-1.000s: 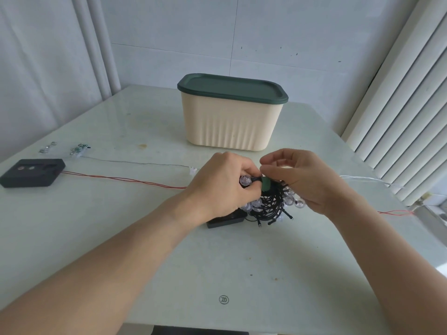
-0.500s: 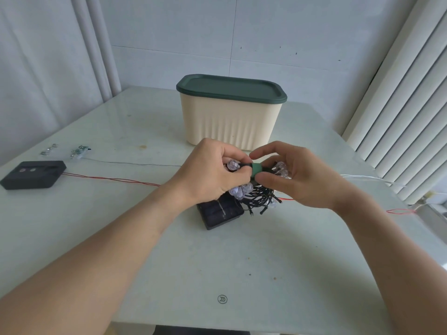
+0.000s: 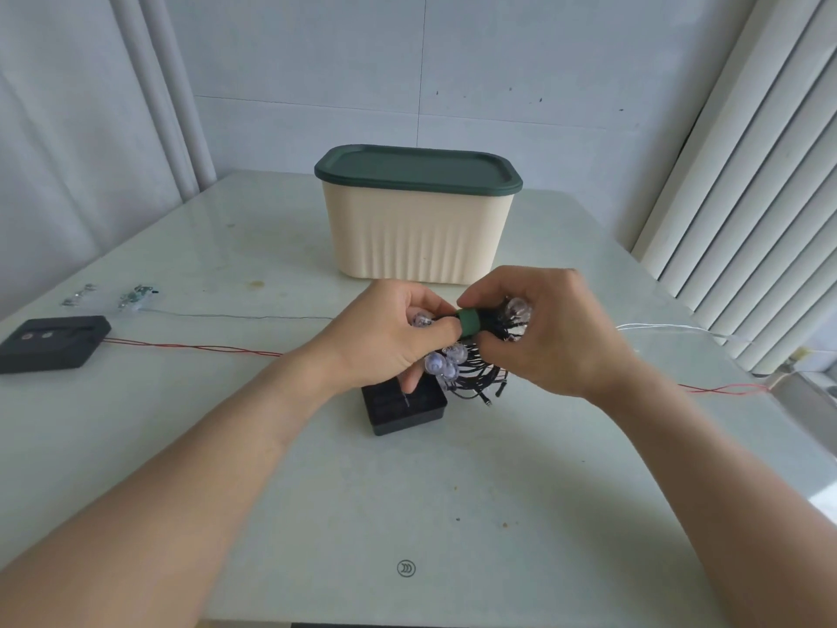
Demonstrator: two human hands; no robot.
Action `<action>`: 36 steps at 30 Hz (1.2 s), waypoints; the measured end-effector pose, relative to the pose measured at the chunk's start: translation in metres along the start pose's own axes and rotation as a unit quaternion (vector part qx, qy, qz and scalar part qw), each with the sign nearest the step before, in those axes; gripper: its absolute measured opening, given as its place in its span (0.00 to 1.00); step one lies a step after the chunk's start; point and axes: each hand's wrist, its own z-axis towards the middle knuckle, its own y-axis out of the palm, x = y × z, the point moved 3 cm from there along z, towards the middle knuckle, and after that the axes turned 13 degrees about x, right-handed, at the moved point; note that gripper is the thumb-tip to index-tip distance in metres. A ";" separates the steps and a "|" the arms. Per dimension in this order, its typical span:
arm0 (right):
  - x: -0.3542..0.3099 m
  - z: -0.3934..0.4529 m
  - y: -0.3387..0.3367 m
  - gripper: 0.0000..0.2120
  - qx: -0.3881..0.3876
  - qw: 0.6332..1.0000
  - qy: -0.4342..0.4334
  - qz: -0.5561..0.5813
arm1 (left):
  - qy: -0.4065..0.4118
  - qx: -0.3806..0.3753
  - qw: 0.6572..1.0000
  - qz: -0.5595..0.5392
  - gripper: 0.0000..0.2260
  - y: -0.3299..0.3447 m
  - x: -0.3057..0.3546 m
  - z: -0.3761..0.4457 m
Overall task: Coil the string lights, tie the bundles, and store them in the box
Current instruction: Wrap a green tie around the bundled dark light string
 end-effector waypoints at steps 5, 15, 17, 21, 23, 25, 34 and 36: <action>-0.004 -0.001 0.000 0.16 0.041 0.999 -0.028 -0.007 | -0.013 -0.049 0.999 -0.003 0.11 -0.001 0.002 -0.001; -0.004 -0.001 0.000 0.15 0.060 0.998 -0.021 0.011 | -0.024 -0.059 0.998 -0.017 0.09 -0.002 0.001 -0.001; -0.002 0.000 0.001 0.14 0.040 0.999 -0.017 -0.003 | -0.020 -0.028 0.999 -0.018 0.08 -0.002 0.000 0.000; 0.001 0.001 0.005 0.16 0.019 1.000 -0.011 -0.009 | -0.024 0.002 1.000 -0.020 0.09 -0.001 -0.003 0.001; 0.004 0.001 0.005 0.16 0.001 1.000 0.023 -0.010 | -0.028 0.003 0.999 -0.020 0.11 -0.001 -0.003 0.002; 0.007 0.002 0.005 0.16 -0.008 0.999 0.047 -0.010 | -0.033 0.002 0.999 -0.018 0.11 -0.001 -0.003 0.001; 0.009 0.001 0.007 0.15 -0.062 0.996 0.061 0.019 | -0.033 -0.009 0.999 -0.004 0.08 -0.002 -0.003 0.000; 0.011 0.001 0.007 0.14 -0.069 0.995 0.068 0.020 | -0.033 -0.008 0.999 -0.006 0.08 -0.001 -0.003 0.001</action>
